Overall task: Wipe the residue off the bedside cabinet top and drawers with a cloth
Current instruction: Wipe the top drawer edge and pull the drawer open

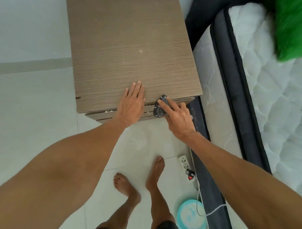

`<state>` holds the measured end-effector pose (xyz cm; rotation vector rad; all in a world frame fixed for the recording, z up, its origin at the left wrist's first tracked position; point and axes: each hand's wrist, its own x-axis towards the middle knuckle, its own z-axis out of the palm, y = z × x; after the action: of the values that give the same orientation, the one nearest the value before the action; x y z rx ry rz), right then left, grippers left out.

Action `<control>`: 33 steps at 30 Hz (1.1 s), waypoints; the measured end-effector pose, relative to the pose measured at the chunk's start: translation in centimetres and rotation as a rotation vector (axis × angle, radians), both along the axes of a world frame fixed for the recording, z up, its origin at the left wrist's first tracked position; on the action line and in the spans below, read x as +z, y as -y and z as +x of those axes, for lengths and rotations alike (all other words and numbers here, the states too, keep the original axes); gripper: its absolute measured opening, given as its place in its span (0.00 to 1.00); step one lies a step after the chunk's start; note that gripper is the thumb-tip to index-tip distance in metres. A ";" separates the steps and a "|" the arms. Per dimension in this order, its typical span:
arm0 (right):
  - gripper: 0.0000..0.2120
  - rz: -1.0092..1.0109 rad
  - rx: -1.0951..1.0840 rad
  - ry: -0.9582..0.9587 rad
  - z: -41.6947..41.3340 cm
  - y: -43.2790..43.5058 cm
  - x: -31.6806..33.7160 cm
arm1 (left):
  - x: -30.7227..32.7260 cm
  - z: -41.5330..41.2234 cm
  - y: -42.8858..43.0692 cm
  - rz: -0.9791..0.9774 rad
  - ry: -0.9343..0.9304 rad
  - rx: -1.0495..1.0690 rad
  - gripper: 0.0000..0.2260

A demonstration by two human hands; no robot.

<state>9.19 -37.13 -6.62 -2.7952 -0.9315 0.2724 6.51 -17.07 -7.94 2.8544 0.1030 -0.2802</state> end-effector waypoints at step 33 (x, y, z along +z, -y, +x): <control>0.30 0.234 0.097 -0.158 -9.0 -7.7 -7.4 | -6.9 -15.1 -8.7 0.050 0.020 0.439 0.29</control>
<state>0.21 -29.40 -13.99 -2.4813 -0.9928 0.3666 -8.57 -8.37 -14.82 2.7851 0.7279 -0.1580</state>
